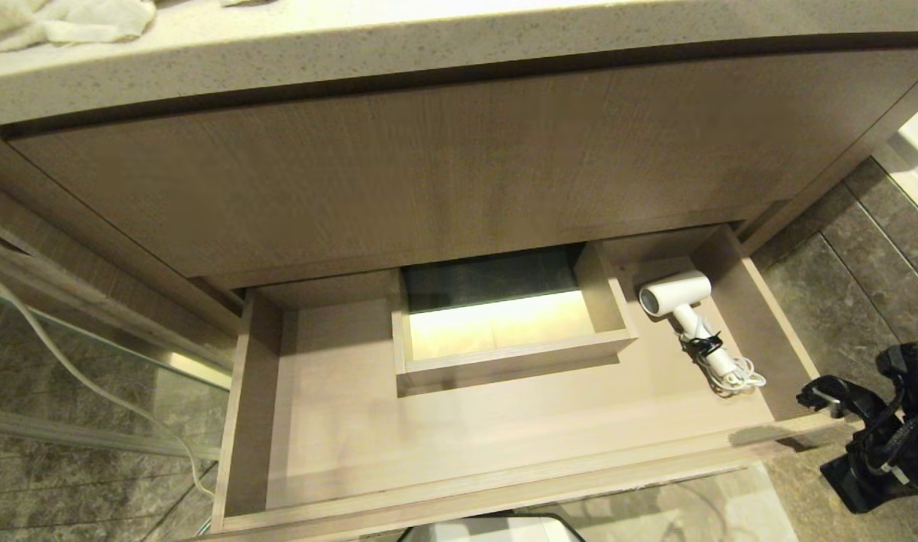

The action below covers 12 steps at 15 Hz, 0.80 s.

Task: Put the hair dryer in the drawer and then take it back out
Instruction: Close the drawer

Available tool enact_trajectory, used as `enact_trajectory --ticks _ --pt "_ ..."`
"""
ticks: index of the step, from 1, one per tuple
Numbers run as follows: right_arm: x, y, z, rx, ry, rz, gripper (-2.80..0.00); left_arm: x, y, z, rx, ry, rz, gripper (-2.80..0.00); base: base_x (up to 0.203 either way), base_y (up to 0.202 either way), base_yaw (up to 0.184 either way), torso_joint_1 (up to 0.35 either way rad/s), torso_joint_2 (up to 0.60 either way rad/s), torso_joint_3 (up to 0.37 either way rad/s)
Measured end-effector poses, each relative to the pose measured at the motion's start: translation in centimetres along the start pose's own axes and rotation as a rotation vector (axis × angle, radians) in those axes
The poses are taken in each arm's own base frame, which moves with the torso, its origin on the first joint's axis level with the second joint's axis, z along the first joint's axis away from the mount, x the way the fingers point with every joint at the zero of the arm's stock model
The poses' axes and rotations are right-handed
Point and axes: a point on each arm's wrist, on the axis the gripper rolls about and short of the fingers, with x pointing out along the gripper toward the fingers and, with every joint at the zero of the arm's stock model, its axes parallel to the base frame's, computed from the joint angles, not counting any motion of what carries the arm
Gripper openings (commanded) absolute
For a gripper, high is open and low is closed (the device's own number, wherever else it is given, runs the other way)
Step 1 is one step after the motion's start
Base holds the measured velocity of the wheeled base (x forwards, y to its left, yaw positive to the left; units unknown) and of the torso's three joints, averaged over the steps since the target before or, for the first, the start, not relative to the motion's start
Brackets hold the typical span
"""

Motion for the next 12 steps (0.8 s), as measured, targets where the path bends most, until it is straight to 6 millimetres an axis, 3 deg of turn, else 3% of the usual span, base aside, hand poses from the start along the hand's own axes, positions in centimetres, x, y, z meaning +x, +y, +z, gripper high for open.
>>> enact_trajectory --ticks 6,12 --pt "1.4 -0.5 0.9 -0.002 -0.045 0.010 -2.80 0.0 0.0 0.0 0.000 0.000 0.000 -2.80 0.000 0.000 0.000 0.000 0.00 0.000" --pt "0.1 -1.2 2.0 -0.001 -0.182 -0.040 -2.80 0.0 0.0 0.0 0.000 0.000 0.000 -2.80 0.000 0.000 0.000 0.000 0.00 0.000"
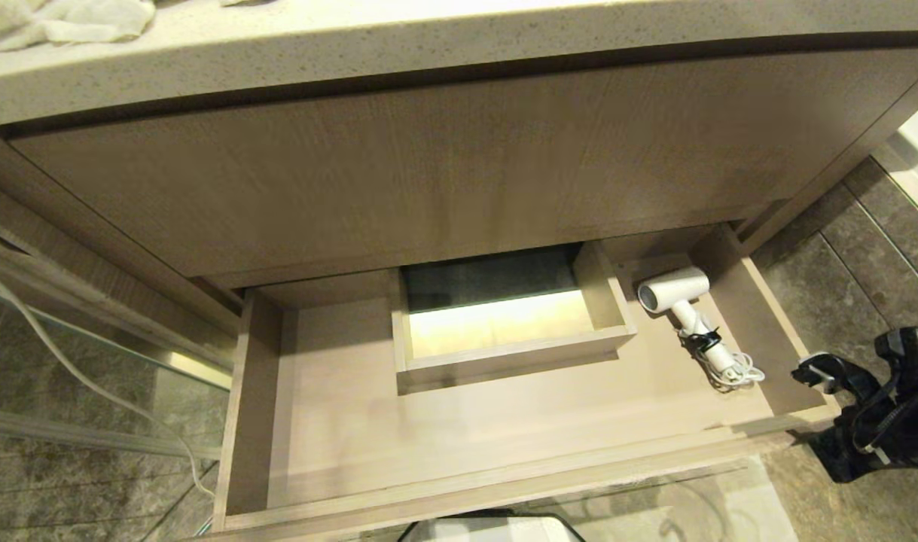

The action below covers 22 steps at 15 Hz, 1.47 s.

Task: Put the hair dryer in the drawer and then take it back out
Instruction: Close the drawer

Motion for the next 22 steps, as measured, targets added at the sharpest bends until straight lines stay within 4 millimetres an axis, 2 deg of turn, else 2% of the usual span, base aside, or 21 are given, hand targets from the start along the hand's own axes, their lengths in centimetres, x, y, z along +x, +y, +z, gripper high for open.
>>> enact_trajectory --ticks 2,4,5,9,10,14,18,22 --pt "-0.3 -0.7 1.2 0.019 -0.093 -0.058 -2.80 0.0 0.0 0.0 0.000 0.000 0.000 -2.80 0.000 0.000 0.000 0.000 0.00 0.000" --pt "-0.6 -2.2 3.5 0.052 -0.275 -0.161 -2.80 0.0 0.0 0.0 0.000 0.000 0.000 -2.80 0.000 0.000 0.000 0.000 0.00 0.000" --pt "-0.2 -2.3 3.9 0.075 -0.315 -0.174 -2.80 0.0 0.0 0.0 0.000 0.001 0.000 -2.80 0.000 0.000 0.000 0.000 0.00 0.000" --pt "1.6 -3.5 7.9 0.195 -0.550 -0.228 -2.80 0.0 0.0 0.0 0.000 0.000 0.000 -2.80 0.000 0.000 0.000 0.000 0.00 0.000" --pt "2.1 -3.7 8.4 0.214 -0.566 -0.243 -2.80 0.0 0.0 0.0 0.000 0.000 0.000 -2.80 0.000 0.000 0.000 0.000 0.00 0.000" --pt "2.7 -4.0 8.8 0.225 -0.575 -0.252 -2.80 0.0 0.0 0.0 0.000 0.000 0.000 -2.80 0.000 0.000 0.000 0.000 0.00 0.000" --pt "1.6 -4.2 9.2 0.242 -0.617 -0.262 -2.80 0.0 0.0 0.0 0.000 0.000 0.000 -2.80 0.000 0.000 0.000 0.000 0.00 0.000" --pt "0.6 -3.8 8.8 0.240 -0.601 -0.251 -2.80 0.0 0.0 0.0 0.000 0.000 0.000 -2.80 0.000 0.000 0.000 0.000 0.00 0.000"
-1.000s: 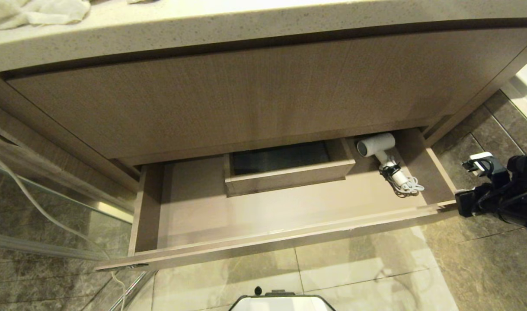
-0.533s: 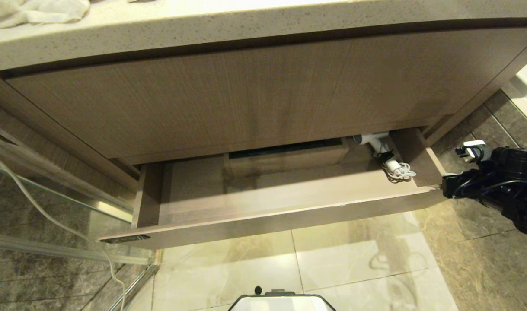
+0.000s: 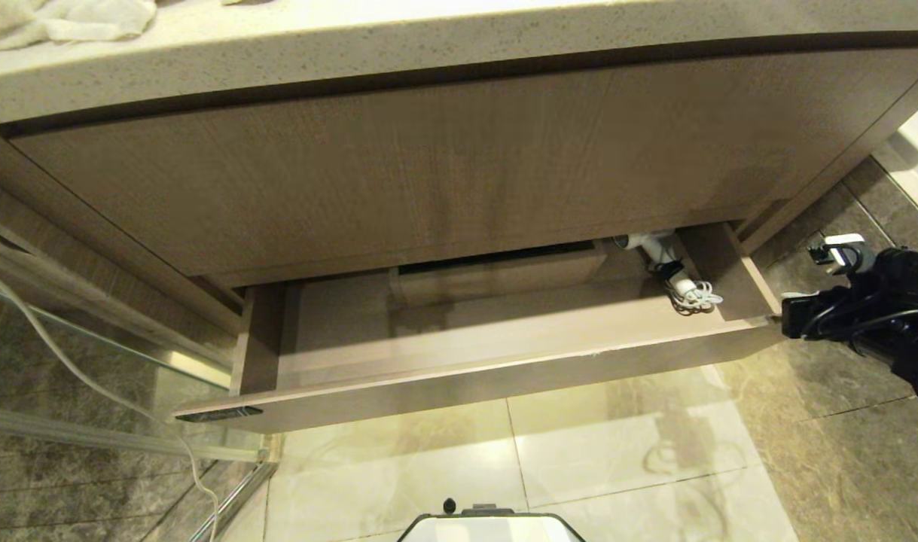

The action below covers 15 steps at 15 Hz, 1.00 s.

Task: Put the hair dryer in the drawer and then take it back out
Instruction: Close the drawer

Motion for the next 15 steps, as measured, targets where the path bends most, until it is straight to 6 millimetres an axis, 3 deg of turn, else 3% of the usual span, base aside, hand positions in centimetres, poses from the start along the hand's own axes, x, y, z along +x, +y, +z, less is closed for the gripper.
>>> enact_trajectory --ticks 7,15 --pt "-2.0 1.5 -5.6 0.022 0.447 0.102 -2.80 0.0 0.0 0.0 0.000 0.000 0.000 -2.80 0.000 0.000 0.000 0.000 0.00 0.000" --pt "-1.1 1.6 -6.0 0.021 0.429 0.106 -2.80 0.0 0.0 0.0 0.000 0.000 0.000 -2.80 0.000 0.000 0.000 0.000 0.00 0.000"
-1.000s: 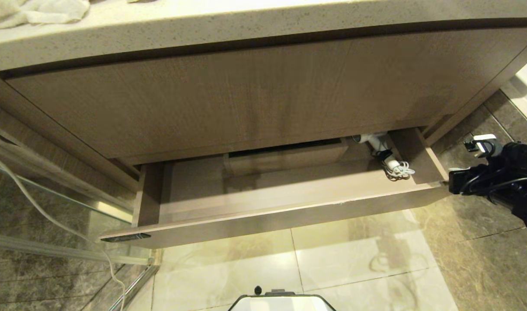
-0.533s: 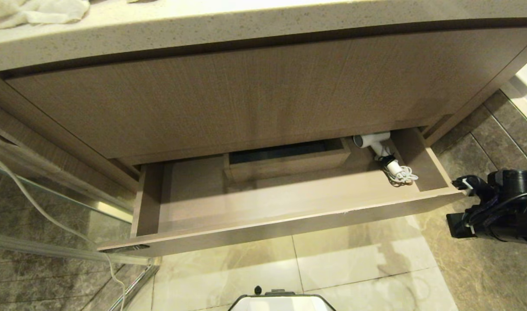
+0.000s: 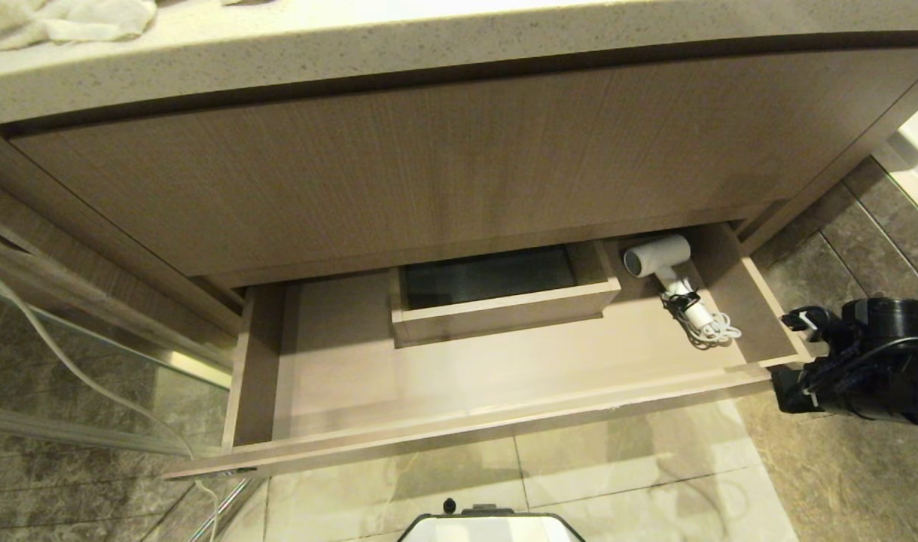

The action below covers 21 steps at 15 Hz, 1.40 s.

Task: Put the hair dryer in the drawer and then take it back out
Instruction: Close the drawer

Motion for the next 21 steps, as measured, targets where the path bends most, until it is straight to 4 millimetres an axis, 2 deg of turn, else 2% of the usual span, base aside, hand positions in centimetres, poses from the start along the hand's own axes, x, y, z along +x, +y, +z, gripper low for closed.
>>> enact_trajectory --ticks 5,12,16,19,21 --pt "0.1 0.0 0.0 0.023 0.000 -0.003 -2.80 0.0 0.0 0.0 0.000 0.000 0.000 -2.80 0.000 0.000 0.000 0.000 0.00 0.000" --pt "3.6 -1.3 5.4 0.117 -0.335 -0.061 -2.80 0.0 0.0 0.0 0.000 0.000 0.000 -2.80 0.000 0.000 0.000 0.000 0.00 0.000" --pt "4.7 -1.6 6.0 0.144 -0.362 -0.112 -2.80 0.0 0.0 0.0 0.000 0.000 -0.001 -2.80 0.000 0.000 0.000 0.000 0.00 0.000" --pt "4.2 -1.5 5.6 0.153 -0.322 -0.127 -2.80 0.0 0.0 0.0 0.000 0.000 0.000 -2.80 0.000 0.000 0.000 0.000 0.00 0.000" --pt "2.4 -1.5 5.7 0.155 -0.288 -0.124 -2.80 0.0 0.0 0.0 0.000 0.000 0.000 -2.80 0.000 0.000 0.000 0.000 0.00 0.000"
